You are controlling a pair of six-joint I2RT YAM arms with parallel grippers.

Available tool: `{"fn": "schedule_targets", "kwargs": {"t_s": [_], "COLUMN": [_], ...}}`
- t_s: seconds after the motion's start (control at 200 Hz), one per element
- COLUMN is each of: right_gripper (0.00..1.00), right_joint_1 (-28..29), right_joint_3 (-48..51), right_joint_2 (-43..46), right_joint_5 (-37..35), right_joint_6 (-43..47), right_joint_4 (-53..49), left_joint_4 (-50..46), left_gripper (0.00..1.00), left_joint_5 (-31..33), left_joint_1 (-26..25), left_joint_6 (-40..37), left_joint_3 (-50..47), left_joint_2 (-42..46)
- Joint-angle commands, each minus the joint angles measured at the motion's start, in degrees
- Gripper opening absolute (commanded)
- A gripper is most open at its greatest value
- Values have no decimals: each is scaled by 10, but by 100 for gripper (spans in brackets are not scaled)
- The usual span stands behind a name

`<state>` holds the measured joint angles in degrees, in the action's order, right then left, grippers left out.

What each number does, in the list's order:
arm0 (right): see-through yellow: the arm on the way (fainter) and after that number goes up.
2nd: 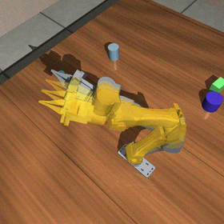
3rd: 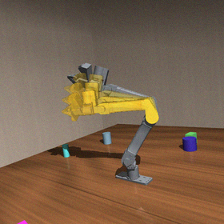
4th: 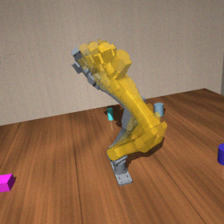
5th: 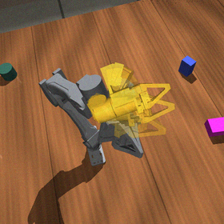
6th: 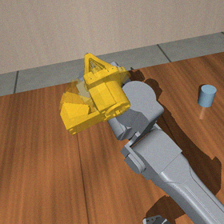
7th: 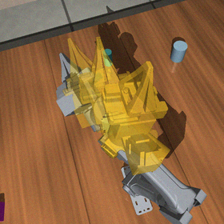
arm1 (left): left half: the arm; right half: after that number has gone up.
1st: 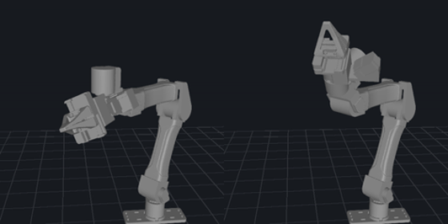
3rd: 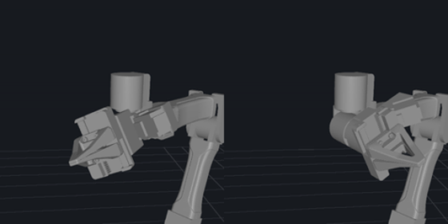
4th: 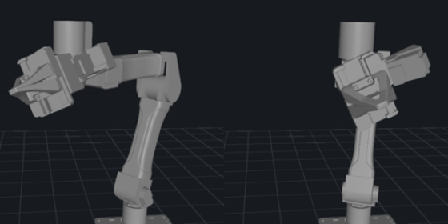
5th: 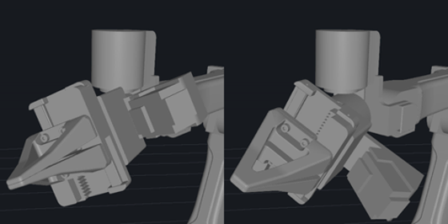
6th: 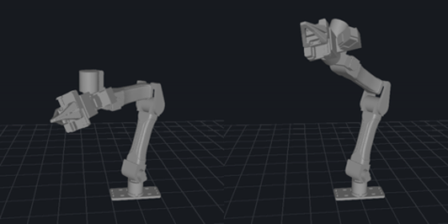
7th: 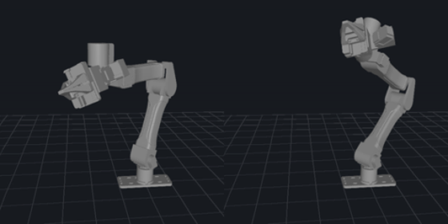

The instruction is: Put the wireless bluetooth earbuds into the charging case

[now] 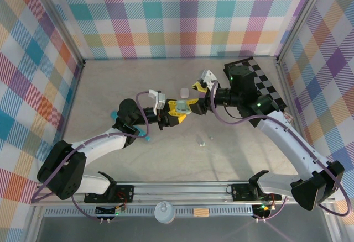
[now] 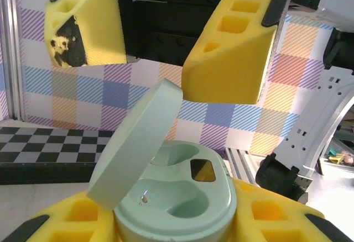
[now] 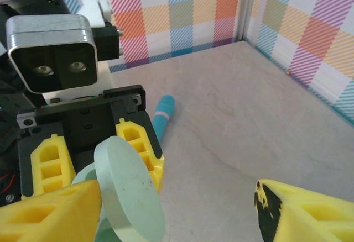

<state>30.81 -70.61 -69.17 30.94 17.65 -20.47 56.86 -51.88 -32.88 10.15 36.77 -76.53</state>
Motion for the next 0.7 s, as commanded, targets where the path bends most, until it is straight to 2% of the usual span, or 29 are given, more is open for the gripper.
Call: {"fn": "schedule_targets", "kwargs": {"t_s": [0.0,0.175,0.41,0.48,0.54,0.59,0.695], "right_gripper": [72,71,68,53,49,41,39], "right_joint_1": [-2,1,18,21,23,24,24], "right_joint_3": [-15,-11,-8,-13,-16,-17,-23], "right_joint_2": [4,8,9,5,4,3,3], "right_joint_5": [24,18,-27,-25,-16,-11,-10], "right_joint_6": [58,111,172,176,176,171,149], "right_joint_4": [-18,-33,-41,-52,-56,-56,-57], "left_joint_4": [28,33,35,35,34,33,32], "left_gripper": [20,20,20,20,20,20,20], "left_joint_5": [-34,-42,-48,-49,-53,-55,-57], "left_joint_1": [-4,-4,-4,-4,-4,-4,-4], "left_joint_6": [7,19,26,25,25,22,5], "left_joint_3": [5,12,20,20,20,20,16], "left_joint_2": [24,17,13,12,12,12,17]}}
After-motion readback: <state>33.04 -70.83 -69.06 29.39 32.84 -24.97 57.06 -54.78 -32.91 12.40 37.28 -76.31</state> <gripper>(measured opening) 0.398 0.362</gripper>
